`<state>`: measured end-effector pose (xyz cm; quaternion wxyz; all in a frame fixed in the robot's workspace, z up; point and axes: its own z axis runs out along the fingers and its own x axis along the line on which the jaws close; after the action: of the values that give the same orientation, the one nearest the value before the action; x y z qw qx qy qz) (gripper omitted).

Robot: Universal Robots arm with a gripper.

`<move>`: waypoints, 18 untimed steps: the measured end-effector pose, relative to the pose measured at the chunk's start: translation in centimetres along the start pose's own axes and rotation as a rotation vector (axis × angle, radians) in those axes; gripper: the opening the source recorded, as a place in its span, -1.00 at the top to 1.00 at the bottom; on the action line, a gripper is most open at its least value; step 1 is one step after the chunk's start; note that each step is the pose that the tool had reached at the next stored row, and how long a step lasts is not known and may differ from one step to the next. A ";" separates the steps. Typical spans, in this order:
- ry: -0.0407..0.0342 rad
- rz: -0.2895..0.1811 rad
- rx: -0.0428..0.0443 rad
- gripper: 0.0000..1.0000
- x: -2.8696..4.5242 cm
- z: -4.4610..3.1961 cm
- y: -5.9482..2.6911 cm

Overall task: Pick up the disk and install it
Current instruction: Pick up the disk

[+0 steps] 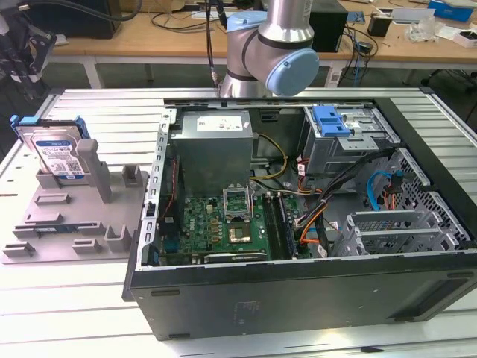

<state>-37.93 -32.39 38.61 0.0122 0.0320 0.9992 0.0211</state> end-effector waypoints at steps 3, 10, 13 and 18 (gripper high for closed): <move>0.0033 -0.043 -0.0009 0.79 0.00 0.03 0.00; 0.0112 -0.196 -0.0042 0.79 0.00 0.09 0.00; 0.0159 -0.296 -0.0064 0.79 0.00 0.13 0.01; 0.0207 -0.399 -0.0086 0.66 0.00 0.19 0.01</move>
<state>-37.93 -32.37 38.42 0.0060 -0.1670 0.9857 0.0228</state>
